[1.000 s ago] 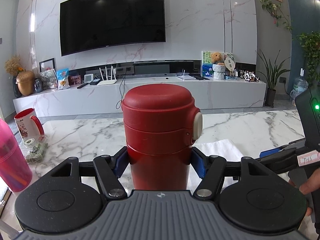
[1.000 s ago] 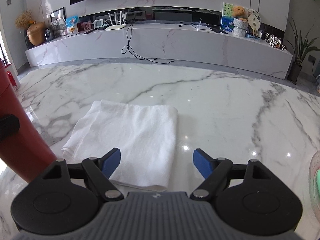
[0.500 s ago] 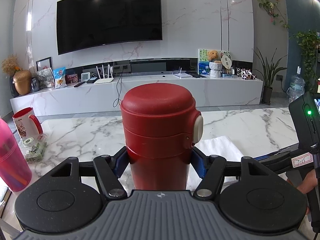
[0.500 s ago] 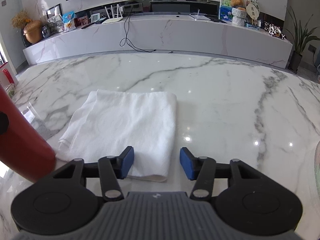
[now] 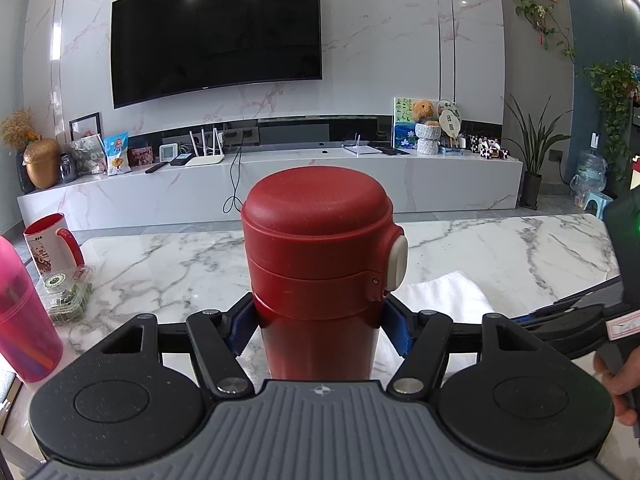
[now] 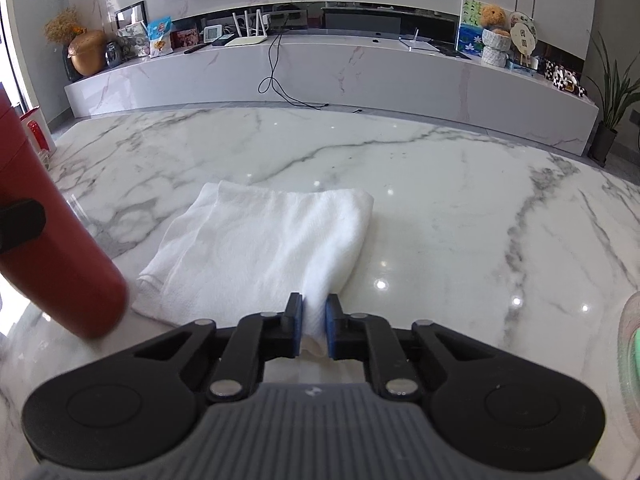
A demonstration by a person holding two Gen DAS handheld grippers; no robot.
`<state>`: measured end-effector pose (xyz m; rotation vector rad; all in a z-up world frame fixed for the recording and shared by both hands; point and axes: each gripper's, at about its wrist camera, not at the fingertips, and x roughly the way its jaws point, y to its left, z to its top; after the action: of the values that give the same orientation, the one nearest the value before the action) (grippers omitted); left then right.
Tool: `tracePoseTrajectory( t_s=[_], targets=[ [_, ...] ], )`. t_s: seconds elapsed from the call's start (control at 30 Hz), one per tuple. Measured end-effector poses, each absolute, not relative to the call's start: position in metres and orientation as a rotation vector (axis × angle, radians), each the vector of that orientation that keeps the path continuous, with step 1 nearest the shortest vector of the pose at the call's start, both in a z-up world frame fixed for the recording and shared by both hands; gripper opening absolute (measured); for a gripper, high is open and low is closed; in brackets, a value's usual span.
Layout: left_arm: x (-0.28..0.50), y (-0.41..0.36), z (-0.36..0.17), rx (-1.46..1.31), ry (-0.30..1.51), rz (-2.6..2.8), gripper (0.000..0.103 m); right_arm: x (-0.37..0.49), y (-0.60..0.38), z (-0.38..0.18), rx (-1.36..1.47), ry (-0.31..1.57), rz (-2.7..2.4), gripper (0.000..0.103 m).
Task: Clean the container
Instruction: 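Close the right tool on the white towel's edge and lift it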
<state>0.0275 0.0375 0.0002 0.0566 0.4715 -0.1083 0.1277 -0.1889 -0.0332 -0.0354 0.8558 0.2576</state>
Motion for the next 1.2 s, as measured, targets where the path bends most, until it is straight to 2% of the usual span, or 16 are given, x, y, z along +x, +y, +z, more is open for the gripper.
tracePoseTrajectory(
  t_s=[1.2],
  targets=[
    [-0.011,0.015,0.002,0.065,0.446,-0.222,0.063,0.05,-0.251,0.007,-0.057,0.847,0.395,0.013]
  ],
)
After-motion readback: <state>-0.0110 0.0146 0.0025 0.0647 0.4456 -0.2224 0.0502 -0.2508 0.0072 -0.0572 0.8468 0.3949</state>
